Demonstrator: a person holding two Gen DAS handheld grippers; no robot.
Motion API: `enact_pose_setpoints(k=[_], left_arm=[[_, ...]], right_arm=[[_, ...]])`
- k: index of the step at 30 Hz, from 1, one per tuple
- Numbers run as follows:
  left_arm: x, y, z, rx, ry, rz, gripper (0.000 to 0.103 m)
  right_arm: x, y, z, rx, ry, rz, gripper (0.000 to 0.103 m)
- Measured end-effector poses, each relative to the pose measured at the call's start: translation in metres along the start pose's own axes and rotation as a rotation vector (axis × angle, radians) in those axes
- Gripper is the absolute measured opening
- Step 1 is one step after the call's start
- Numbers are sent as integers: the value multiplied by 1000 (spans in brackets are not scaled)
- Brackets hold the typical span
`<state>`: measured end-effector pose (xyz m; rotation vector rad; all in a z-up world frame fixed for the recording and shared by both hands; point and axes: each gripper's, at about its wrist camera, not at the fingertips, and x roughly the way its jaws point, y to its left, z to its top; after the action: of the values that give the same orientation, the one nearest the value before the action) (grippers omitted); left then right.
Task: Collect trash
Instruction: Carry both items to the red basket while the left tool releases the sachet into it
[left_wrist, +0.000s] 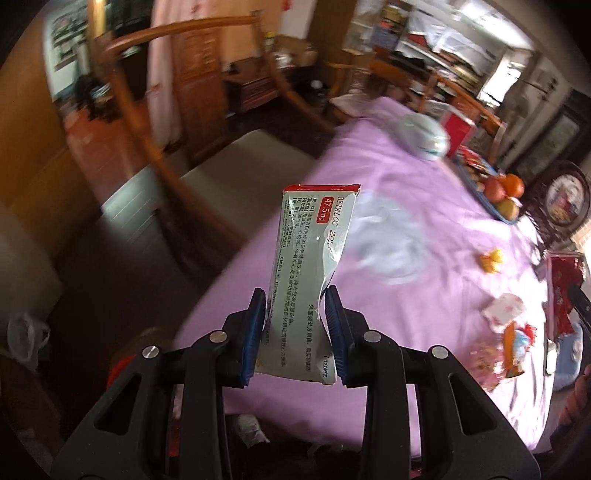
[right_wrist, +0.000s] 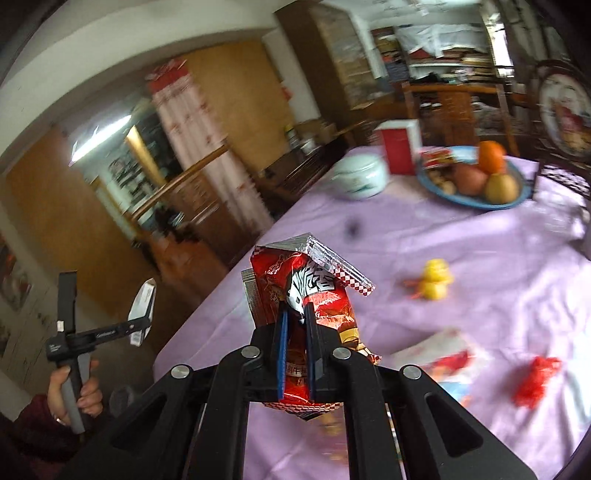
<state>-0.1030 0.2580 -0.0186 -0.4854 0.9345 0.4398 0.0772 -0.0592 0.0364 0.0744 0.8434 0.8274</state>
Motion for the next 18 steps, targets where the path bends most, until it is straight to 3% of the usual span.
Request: enact_pose_setpoints(k=[7, 12, 14, 16, 18], left_arm=[[-4, 105, -53, -206, 85, 116, 34], [4, 151, -96, -309, 174, 163, 37], [7, 162, -110, -333, 200, 178, 45], [6, 170, -118, -359, 221, 209, 68], [-3, 177, -124, -392, 209, 214, 73]], right_arm=[[34, 74, 0, -132, 87, 95, 9], [48, 116, -6, -203, 141, 139, 9], [54, 127, -3, -223, 153, 152, 9], [59, 136, -2, -240, 163, 165, 9], [63, 149, -4, -256, 178, 180, 9]])
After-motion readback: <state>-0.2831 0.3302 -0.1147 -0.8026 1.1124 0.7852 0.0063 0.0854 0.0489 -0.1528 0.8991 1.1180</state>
